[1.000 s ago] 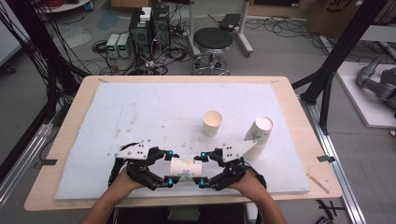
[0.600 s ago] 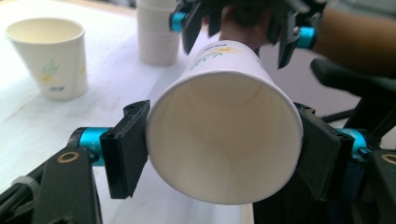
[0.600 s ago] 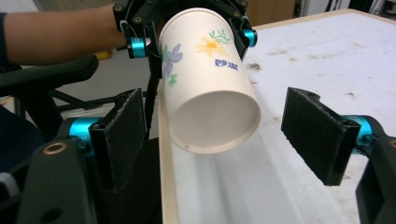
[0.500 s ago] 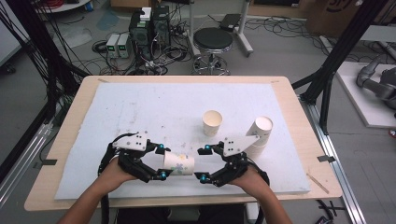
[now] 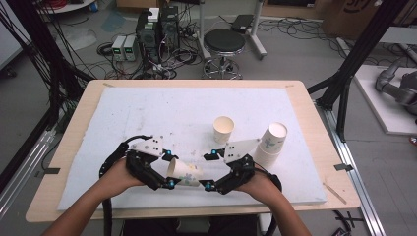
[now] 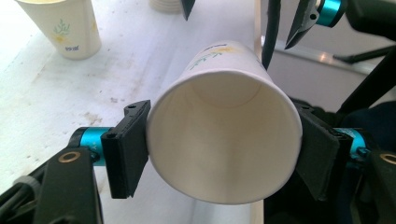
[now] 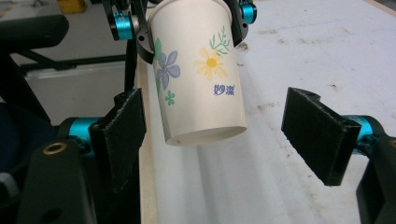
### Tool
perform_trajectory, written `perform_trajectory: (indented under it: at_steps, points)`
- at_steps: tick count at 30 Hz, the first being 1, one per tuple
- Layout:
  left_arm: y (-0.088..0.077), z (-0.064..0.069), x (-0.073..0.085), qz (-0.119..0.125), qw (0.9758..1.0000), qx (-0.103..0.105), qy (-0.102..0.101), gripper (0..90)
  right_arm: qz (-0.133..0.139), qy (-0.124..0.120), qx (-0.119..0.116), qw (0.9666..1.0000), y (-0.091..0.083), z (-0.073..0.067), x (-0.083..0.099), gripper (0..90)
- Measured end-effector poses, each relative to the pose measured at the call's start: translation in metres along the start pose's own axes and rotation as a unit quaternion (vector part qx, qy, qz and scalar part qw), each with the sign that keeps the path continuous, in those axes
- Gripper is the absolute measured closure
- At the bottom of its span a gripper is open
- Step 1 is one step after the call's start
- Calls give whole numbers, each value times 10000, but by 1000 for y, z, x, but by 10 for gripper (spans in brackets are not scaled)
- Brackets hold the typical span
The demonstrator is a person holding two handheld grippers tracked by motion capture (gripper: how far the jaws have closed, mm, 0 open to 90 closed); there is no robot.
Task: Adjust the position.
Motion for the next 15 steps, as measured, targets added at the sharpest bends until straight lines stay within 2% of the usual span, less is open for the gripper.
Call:
perform_trajectory:
  at_steps: [2,3,7,15]
  points:
    - [-2,0,-3,-132,9999,-80,4,272,-50,-47,4,10000,0,0,-3,226]
    - [-3,-1,-4,-236,9996,-124,79,272,-78,-69,2,9999,1,1,-4,226]
    - [-5,-3,-8,-411,9989,-211,118,274,-119,-91,-58,9999,3,1,-8,226]
    - [-4,-4,-12,-841,9960,-229,172,274,-408,-264,-24,9988,12,3,-11,226]
Point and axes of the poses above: each handheld gripper's, and its own axes: y roughly forward along the jaws, x roughly out of its underside, z roughly to its right, the point moved 3 cm from there along y, roughly forward along the jaws, and after that the axes turned 6 degrees about -y, right-handed, at the moved point
